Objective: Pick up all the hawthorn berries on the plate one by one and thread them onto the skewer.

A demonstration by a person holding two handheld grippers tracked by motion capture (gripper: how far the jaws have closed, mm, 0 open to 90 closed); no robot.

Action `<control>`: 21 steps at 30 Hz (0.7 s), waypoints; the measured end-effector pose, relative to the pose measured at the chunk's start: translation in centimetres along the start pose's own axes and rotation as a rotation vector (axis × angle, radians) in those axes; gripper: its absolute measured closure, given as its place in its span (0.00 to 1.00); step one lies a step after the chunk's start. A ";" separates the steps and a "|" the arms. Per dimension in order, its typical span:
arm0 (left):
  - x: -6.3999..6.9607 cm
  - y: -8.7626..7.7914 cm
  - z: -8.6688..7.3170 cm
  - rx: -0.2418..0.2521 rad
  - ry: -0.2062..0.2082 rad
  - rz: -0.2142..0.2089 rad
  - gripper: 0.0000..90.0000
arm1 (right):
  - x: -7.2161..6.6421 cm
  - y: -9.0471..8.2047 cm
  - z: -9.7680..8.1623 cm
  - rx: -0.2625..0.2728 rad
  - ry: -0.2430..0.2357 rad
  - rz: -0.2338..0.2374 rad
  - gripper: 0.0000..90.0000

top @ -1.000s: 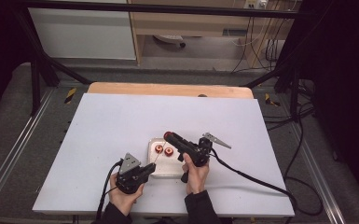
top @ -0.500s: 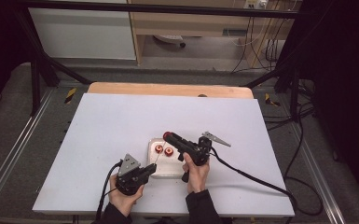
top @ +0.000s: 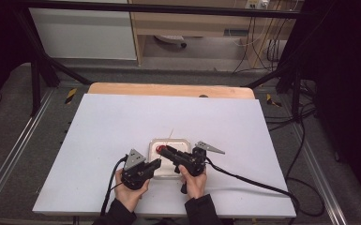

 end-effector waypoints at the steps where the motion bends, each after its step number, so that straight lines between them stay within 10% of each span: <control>1: 0.0 0.1 0.1 0.002 0.003 0.002 0.98 | 0.0 0.0 -0.1 -0.001 -0.004 -0.004 0.69; 10: -0.4 0.1 -0.1 -0.014 0.014 -0.023 0.98 | -0.1 -0.1 -0.6 -0.030 -0.035 -0.025 0.67; 21: -2.7 -4.4 -1.7 -0.059 0.075 0.041 0.98 | 0.5 -1.0 0.9 -0.067 -0.257 -0.155 0.28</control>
Point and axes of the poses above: each handheld gripper's, and its own axes: y roughly forward along the jaws, z roughly out of its top, x roughly to its right, the point moved 4 cm from there along y, roughly forward along the jaws, and after that the axes turned 15 degrees about -z, right-handed, at the moved point
